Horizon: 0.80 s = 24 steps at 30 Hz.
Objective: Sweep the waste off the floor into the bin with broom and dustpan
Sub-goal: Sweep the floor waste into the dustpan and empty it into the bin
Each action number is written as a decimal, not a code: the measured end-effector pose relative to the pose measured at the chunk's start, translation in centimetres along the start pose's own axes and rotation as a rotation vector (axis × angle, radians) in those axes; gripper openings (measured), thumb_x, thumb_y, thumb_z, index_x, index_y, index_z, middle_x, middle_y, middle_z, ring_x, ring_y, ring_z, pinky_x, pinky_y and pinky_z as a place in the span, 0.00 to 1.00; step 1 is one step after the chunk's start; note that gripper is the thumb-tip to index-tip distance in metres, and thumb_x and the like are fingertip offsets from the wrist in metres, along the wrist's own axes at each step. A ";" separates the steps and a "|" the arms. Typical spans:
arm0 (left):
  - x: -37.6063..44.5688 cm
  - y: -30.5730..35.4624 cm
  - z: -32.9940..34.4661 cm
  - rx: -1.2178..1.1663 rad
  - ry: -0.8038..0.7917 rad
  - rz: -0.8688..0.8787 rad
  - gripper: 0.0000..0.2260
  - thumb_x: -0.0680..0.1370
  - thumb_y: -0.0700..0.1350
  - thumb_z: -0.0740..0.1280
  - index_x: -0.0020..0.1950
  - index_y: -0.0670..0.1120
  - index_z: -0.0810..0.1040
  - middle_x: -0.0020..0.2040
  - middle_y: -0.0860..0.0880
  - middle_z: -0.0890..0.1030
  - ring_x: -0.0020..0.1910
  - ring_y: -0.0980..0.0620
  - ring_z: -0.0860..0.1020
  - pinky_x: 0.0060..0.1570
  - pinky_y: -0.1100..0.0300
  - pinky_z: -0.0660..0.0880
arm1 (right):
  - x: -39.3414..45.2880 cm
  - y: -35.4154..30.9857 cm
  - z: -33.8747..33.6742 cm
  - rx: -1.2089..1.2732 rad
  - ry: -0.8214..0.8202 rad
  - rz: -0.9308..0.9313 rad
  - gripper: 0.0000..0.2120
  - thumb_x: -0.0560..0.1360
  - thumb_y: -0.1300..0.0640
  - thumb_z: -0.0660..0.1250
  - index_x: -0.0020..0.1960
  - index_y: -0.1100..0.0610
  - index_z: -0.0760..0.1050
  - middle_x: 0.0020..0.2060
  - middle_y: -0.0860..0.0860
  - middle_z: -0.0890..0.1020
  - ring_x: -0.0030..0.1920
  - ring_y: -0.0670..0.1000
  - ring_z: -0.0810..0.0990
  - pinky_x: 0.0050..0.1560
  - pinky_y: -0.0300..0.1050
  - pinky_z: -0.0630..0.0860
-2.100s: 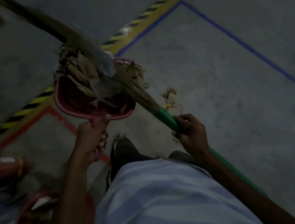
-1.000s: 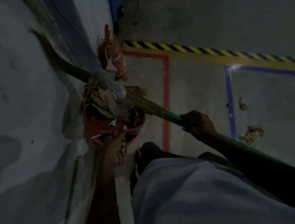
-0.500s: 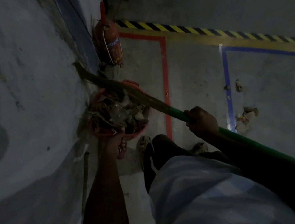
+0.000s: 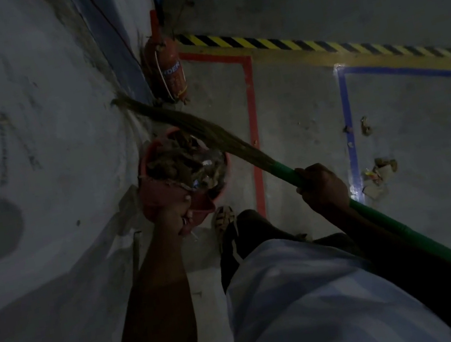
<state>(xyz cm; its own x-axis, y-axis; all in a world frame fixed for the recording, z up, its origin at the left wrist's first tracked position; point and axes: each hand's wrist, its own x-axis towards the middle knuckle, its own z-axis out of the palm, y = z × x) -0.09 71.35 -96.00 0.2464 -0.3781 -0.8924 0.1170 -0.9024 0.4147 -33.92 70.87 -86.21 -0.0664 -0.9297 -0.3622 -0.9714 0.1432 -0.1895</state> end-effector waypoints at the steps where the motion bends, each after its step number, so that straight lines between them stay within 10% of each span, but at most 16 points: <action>1: -0.3 -0.6 -0.1 -0.009 -0.018 -0.032 0.17 0.83 0.45 0.66 0.35 0.45 0.69 0.18 0.52 0.71 0.18 0.55 0.69 0.26 0.61 0.66 | -0.3 0.5 -0.1 0.000 0.003 -0.005 0.20 0.73 0.54 0.72 0.64 0.47 0.78 0.55 0.49 0.78 0.50 0.55 0.80 0.42 0.46 0.76; 5: -1.8 -3.2 0.5 -0.098 -0.035 -0.026 0.28 0.83 0.49 0.66 0.23 0.42 0.71 0.18 0.49 0.70 0.17 0.54 0.69 0.29 0.61 0.69 | -1.5 2.6 -0.4 0.026 -0.017 -0.018 0.19 0.74 0.54 0.71 0.65 0.49 0.77 0.55 0.51 0.78 0.51 0.55 0.79 0.45 0.49 0.78; 12: -8.3 -8.9 5.9 -0.259 -0.026 -0.055 0.19 0.83 0.49 0.67 0.35 0.44 0.70 0.18 0.53 0.69 0.14 0.60 0.66 0.16 0.70 0.62 | -6.6 10.1 0.2 0.129 -0.020 -0.061 0.21 0.76 0.56 0.71 0.68 0.52 0.77 0.57 0.55 0.79 0.53 0.59 0.79 0.47 0.51 0.77; 24: -19.1 -27.0 15.1 -0.489 0.246 0.032 0.22 0.79 0.52 0.72 0.32 0.47 0.66 0.22 0.49 0.67 0.18 0.55 0.64 0.22 0.66 0.60 | -15.5 22.5 7.2 0.401 -0.175 -0.056 0.24 0.72 0.56 0.75 0.68 0.56 0.77 0.55 0.58 0.82 0.49 0.59 0.82 0.46 0.53 0.81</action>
<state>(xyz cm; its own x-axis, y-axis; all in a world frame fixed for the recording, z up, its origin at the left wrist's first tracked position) -22.44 99.82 -92.82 0.4677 -0.2917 -0.8344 0.5253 -0.6675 0.5277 -53.06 90.96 -91.46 0.0574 -0.8733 -0.4838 -0.8045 0.2465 -0.5403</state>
